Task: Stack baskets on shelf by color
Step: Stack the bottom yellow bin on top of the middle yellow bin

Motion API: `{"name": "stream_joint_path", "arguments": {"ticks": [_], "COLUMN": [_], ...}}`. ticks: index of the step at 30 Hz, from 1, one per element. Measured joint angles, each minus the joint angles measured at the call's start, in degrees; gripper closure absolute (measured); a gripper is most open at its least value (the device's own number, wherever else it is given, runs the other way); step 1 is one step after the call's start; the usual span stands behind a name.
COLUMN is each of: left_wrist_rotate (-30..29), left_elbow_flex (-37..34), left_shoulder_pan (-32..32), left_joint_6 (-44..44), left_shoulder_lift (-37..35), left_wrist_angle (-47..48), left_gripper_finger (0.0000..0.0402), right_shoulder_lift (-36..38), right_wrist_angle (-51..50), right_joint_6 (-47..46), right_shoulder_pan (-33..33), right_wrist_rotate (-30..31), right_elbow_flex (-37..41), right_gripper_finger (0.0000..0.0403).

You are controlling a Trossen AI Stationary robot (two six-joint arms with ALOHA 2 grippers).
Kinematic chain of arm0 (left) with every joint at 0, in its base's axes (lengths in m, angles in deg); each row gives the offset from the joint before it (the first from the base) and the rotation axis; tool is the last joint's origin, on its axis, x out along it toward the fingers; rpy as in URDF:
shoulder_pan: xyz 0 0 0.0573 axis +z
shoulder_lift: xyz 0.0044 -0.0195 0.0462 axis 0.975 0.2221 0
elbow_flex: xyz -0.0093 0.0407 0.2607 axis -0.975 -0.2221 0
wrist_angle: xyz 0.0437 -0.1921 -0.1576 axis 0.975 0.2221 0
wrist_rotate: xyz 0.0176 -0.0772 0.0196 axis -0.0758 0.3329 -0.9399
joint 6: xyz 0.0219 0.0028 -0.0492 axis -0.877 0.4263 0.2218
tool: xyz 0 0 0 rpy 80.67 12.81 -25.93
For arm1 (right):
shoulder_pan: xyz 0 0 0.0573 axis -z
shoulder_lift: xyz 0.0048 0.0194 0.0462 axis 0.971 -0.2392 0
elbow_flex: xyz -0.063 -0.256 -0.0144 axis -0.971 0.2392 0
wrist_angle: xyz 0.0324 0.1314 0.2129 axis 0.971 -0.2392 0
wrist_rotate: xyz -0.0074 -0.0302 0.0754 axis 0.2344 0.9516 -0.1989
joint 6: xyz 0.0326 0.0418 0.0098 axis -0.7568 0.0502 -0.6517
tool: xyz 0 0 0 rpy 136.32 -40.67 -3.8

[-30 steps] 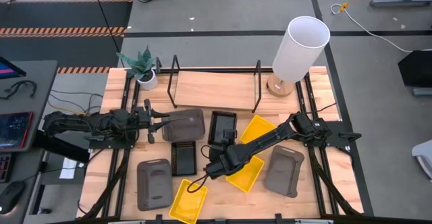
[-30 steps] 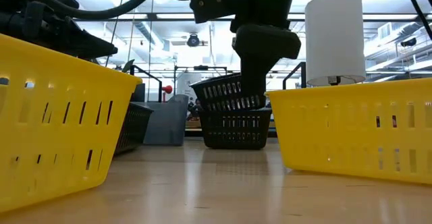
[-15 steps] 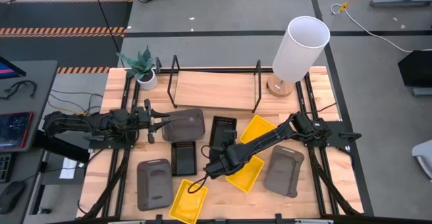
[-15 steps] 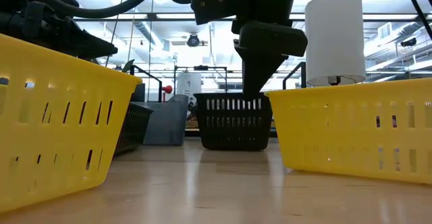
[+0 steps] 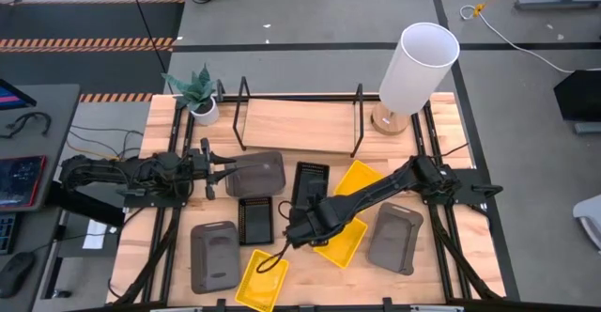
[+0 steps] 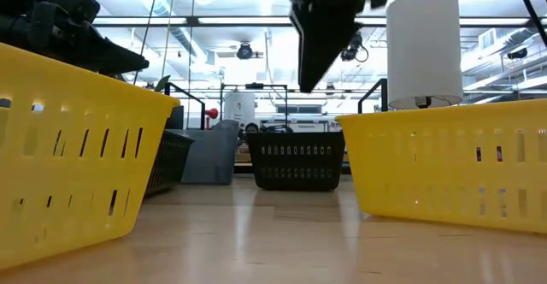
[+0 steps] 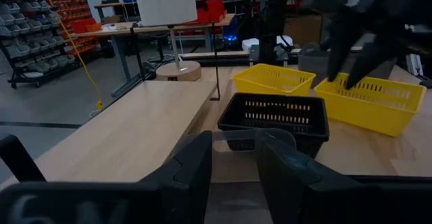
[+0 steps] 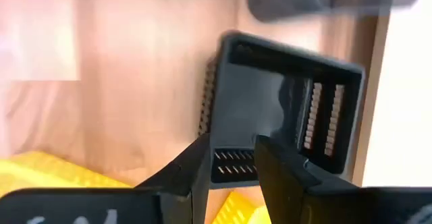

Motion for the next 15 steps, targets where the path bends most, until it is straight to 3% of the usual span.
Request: {"name": "stream_joint_path", "arguments": {"ticks": [7,15], "left_wrist_rotate": [0.00,0.00], "left_elbow_flex": [0.00,0.00], "left_shoulder_pan": [0.02,0.00], "left_joint_6": [0.02,0.02], "left_shoulder_lift": [0.00,0.00], "left_wrist_angle": [0.00,-0.01], "left_gripper_finger": [0.0280,0.0280], "right_shoulder_lift": [-0.46,-0.52], "right_wrist_angle": [13.49,27.20], "right_joint_6": [15.64,21.72], "right_shoulder_pan": [-0.89,0.23], "right_wrist_rotate": [-0.95,-7.50], "right_elbow_flex": [-0.34,2.85], "right_gripper_finger": [0.0281,0.0281]}}
